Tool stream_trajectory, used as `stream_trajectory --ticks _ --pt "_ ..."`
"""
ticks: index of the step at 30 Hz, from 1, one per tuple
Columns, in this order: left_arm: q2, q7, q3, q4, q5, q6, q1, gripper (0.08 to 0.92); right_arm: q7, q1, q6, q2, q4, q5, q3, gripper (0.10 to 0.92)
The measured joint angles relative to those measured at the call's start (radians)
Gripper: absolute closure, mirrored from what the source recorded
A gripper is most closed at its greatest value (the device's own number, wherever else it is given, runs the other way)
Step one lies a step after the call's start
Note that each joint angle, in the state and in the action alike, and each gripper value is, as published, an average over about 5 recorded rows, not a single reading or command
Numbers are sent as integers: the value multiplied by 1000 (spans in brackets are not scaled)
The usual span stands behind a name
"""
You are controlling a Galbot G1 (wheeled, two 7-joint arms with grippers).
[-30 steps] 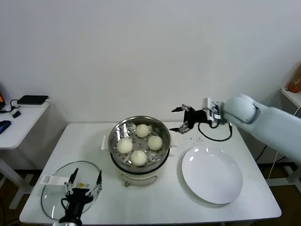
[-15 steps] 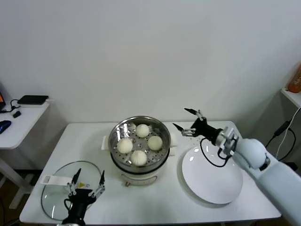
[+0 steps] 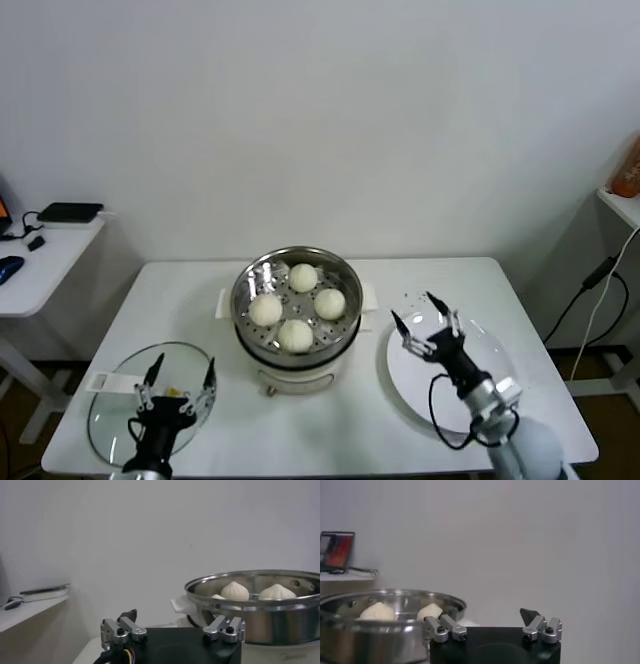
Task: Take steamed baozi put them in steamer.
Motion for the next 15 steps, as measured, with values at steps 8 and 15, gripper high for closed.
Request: stream_trajectory --ticks 8,15 --pt "13 2 -21 16 -17 -7 -12 177 -1 -169 74 134 11 -24 54 203" --pt "12 6 -23 13 -23 -2 -17 177 -4 -230 105 191 14 -31 76 203"
